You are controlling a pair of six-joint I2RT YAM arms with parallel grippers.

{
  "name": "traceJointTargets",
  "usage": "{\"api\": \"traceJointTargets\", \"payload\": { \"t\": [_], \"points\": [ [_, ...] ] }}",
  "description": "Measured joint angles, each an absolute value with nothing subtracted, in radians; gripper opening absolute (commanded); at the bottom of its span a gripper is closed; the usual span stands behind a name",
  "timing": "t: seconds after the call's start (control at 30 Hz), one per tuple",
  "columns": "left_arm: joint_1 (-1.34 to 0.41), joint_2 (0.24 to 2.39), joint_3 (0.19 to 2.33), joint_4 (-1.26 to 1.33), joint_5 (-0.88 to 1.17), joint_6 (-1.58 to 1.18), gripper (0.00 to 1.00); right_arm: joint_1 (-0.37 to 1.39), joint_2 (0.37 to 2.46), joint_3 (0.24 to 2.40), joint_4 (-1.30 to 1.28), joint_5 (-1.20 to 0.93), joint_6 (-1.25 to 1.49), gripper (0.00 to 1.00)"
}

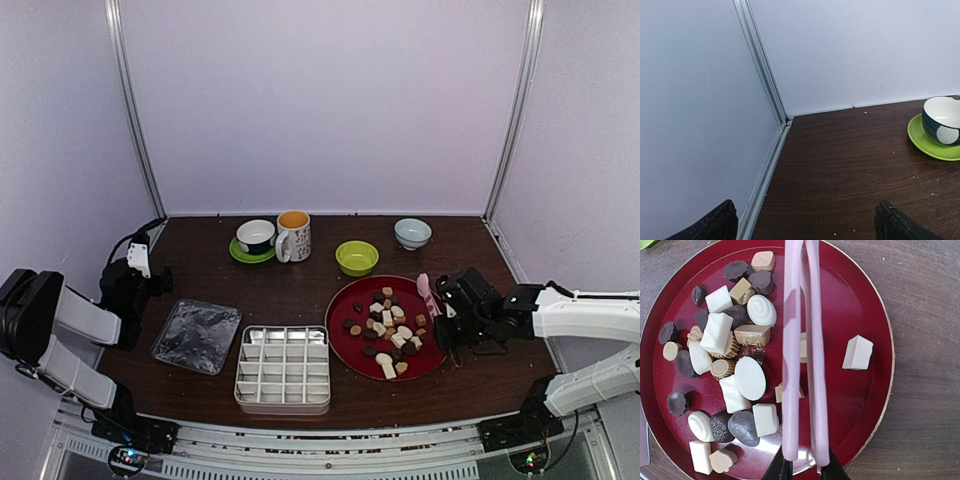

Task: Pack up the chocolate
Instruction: Pick up the fake chocolate from the plate.

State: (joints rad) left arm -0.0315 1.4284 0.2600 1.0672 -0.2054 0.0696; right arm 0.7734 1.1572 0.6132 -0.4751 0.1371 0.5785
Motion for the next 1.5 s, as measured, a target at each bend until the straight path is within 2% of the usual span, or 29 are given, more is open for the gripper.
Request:
{"api": "traceJointTargets", "payload": {
  "t": [0.53, 1.13, 1.5],
  "points": [
    [-0.031, 1.428, 0.26, 1.068, -0.205, 0.07, 0.98, 0.773, 1.137, 0.643, -0.553, 0.131, 0.556, 0.2],
    [-0.031, 1.428, 0.26, 1.067, -0.205, 0.07, 0.98, 0.772, 1.155, 0.888, -0.955, -0.038, 0.496, 0.25],
    [-0.031, 1.428, 0.26, 1.067, -0.205, 0.07, 0.98, 0.772, 1.123, 0.91, -1.088, -0.048, 0.495, 0.25]
  ]
}}
